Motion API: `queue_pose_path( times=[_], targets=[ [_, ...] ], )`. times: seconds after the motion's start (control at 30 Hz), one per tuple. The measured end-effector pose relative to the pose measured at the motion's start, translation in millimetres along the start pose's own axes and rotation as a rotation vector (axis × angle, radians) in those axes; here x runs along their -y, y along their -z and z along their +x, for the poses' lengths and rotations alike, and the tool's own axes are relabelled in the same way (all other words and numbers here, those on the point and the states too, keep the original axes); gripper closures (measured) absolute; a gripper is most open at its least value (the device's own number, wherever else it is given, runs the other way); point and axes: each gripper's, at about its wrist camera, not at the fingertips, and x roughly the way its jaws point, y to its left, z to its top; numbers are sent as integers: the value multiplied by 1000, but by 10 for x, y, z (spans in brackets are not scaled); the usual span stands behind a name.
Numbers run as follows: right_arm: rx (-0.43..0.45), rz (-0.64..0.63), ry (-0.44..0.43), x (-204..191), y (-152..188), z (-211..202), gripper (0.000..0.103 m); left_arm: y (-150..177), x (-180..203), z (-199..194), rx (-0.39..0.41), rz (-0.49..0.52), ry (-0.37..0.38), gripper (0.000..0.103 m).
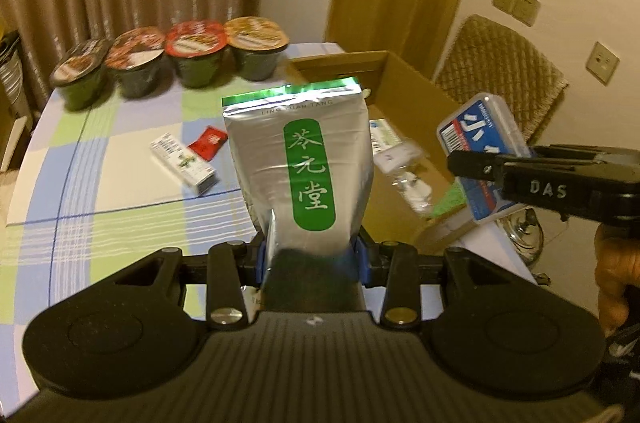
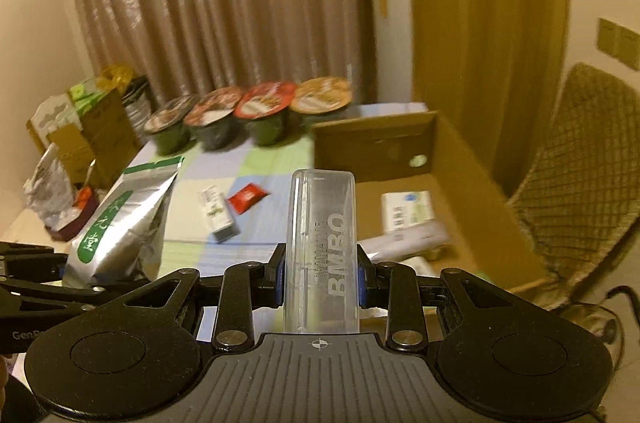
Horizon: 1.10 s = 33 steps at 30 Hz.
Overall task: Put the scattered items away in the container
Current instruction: 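Carry the pouch with the left tool while the right tool carries the sleeve to the cardboard box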
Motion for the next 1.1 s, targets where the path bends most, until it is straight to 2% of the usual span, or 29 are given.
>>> queue_pose_path(
  times=[0.23, 0.53, 0.8, 1.1],
  targets=[
    [29, 63, 61, 460, -59, -195, 69, -190, 400, 149, 1, 33, 45, 68],
    [29, 98, 85, 780, -82, -179, 69, -426, 734, 497, -6, 16, 93, 68],
    [15, 86, 84, 913, -120, -25, 69, -559, 820, 751, -10, -29, 116, 68],
    [5, 87, 90, 1011, -163, 144, 69, -712, 750, 953, 2, -109, 129, 68]
  ],
)
